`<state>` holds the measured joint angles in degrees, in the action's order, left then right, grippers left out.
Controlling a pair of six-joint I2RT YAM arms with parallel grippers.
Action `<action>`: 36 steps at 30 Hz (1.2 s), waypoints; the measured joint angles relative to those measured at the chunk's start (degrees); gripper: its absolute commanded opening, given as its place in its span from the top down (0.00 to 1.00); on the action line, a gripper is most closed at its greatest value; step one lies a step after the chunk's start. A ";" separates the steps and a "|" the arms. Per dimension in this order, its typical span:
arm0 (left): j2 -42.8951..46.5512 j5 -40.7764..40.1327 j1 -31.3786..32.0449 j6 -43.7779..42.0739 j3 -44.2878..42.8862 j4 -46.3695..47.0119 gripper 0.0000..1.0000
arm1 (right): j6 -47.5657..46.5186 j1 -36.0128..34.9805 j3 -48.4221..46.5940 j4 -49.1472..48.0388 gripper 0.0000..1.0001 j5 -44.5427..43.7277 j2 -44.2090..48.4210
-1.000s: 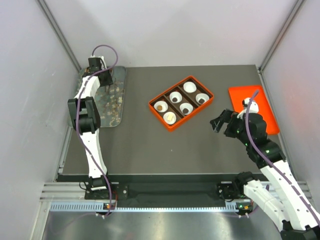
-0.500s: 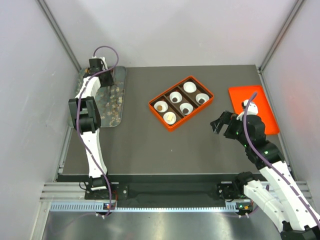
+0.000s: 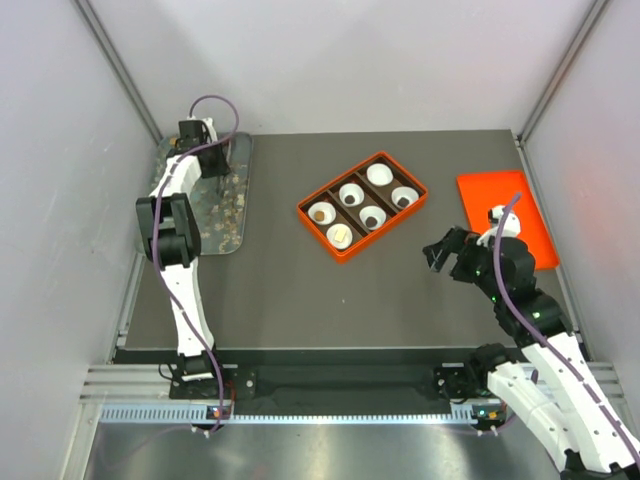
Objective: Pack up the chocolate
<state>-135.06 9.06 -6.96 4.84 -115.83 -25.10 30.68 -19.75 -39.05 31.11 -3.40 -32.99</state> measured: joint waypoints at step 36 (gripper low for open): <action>31.74 3.32 3.96 7.52 23.28 -9.81 0.72 | 0.55 0.00 -5.40 9.44 0.00 -0.74 8.63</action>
<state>-103.33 12.38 -3.01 12.36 -92.55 -34.92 31.22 -19.75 -44.45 40.56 -4.14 -24.36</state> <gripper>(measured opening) 0.390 0.996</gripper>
